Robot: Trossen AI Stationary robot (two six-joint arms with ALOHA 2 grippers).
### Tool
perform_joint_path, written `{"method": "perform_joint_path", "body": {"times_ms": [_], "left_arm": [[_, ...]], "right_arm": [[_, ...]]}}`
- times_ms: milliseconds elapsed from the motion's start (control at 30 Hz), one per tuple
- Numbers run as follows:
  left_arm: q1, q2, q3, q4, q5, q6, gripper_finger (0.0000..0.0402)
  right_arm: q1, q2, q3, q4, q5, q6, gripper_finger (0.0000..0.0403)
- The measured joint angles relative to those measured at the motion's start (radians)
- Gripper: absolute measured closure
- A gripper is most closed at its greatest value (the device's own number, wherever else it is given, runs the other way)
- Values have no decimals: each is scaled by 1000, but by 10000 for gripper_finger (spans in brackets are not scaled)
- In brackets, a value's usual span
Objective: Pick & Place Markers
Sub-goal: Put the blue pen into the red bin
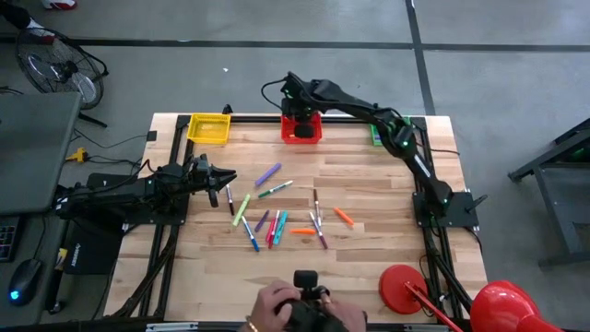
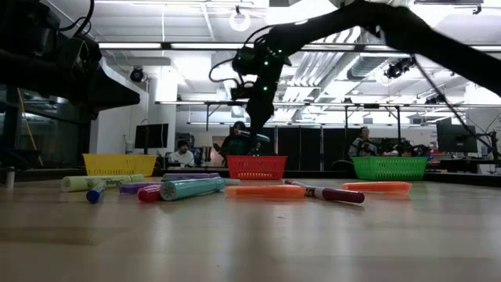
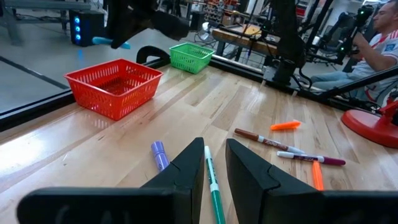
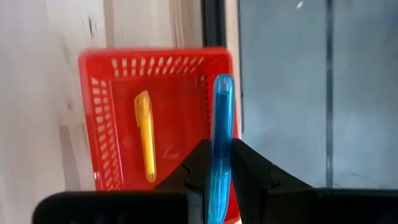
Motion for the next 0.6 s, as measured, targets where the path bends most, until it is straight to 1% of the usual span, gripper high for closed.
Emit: {"method": "perform_joint_path", "body": {"times_ms": [33, 233, 333, 600], "left_arm": [[0, 0, 0, 0, 0, 0, 337], [0, 0, 0, 0, 0, 0, 337], [0, 0, 0, 0, 0, 0, 337], [0, 0, 0, 0, 0, 0, 337]], "right_arm": [[-2, 14, 10, -7, -1, -6, 364], [-7, 14, -76, 4, 3, -37, 367], [-7, 13, -94, -13, -5, -42, 364], [7, 13, -104, -16, -119, -61, 368]]}}
